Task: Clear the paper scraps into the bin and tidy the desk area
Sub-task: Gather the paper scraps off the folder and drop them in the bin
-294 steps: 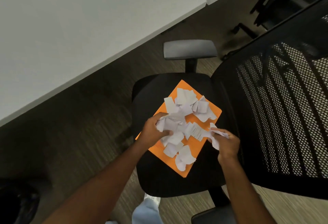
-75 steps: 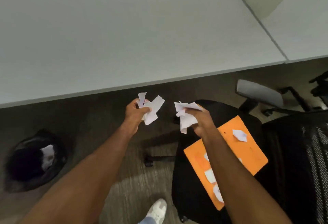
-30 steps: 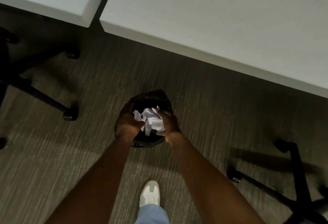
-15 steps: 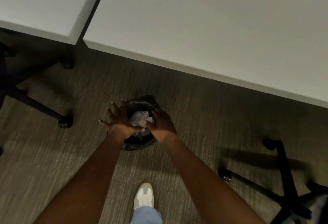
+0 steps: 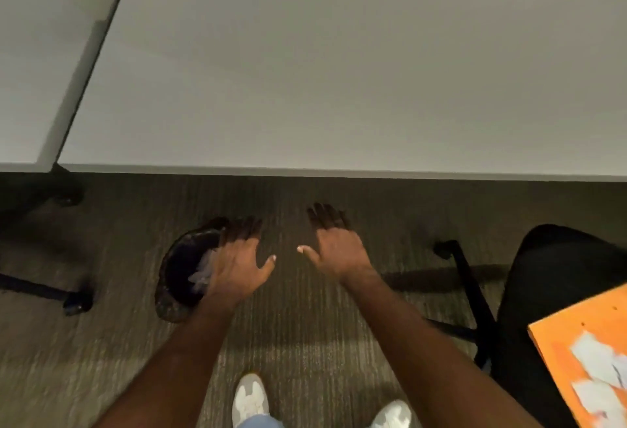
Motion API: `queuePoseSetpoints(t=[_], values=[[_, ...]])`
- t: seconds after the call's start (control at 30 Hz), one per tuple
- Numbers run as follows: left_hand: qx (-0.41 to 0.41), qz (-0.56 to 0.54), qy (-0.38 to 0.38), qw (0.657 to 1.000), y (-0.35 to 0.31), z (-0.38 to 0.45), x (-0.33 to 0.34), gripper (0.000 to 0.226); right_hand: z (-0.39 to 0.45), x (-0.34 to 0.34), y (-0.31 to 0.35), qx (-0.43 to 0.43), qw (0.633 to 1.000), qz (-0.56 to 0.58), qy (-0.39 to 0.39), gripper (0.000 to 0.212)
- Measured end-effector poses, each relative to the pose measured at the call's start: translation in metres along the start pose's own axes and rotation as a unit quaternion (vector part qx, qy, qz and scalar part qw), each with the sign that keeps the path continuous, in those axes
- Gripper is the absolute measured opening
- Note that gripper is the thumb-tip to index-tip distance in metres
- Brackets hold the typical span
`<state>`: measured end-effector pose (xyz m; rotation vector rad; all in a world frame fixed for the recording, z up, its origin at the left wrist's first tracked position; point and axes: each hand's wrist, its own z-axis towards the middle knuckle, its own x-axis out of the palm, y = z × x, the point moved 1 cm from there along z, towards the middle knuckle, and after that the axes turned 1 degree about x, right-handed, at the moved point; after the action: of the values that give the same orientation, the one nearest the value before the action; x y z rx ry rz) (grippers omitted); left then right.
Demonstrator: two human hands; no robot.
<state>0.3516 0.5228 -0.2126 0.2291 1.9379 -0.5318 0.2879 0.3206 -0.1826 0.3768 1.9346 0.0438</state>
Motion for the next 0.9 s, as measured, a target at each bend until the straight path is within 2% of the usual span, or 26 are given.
queuePoseSetpoints(t=[0.07, 0.2, 0.33, 0.47, 0.57, 0.67, 0.8, 0.9], values=[[0.036, 0.007, -0.001, 0.999, -0.046, -0.005, -0.012, 0.067, -0.027, -0.021, -0.037, 0.026, 0.999, -0.022, -0.02, 0.066], [0.152, 0.009, -0.026, 0.988, -0.133, -0.005, -0.021, 0.078, -0.073, -0.056, -0.115, 0.067, 0.994, -0.044, -0.08, 0.073], [0.241, 0.015, 0.011, 0.97, -0.229, -0.01, -0.022, 0.082, -0.123, -0.083, -0.201, 0.133, 0.982, -0.028, -0.129, 0.081], [0.311, 0.018, 0.027, 0.95, -0.32, -0.019, -0.013, 0.083, -0.185, -0.092, -0.275, 0.204, 0.965, 0.008, -0.165, 0.08], [0.366, 0.025, 0.054, 0.929, -0.399, -0.036, 0.007, 0.082, -0.245, -0.086, -0.333, 0.275, 0.948, 0.007, -0.161, 0.079], [0.413, 0.046, 0.108, 0.903, -0.473, -0.058, 0.032, 0.081, -0.302, -0.072, -0.388, 0.333, 0.935, 0.018, -0.124, 0.076], [0.468, 0.089, 0.183, 0.86, -0.541, -0.089, 0.071, 0.091, -0.352, -0.052, -0.447, 0.375, 0.924, 0.037, -0.069, 0.06], [0.501, 0.159, 0.192, 0.828, -0.575, -0.11, 0.111, 0.103, -0.37, -0.035, -0.492, 0.383, 0.921, 0.066, -0.036, 0.053]])
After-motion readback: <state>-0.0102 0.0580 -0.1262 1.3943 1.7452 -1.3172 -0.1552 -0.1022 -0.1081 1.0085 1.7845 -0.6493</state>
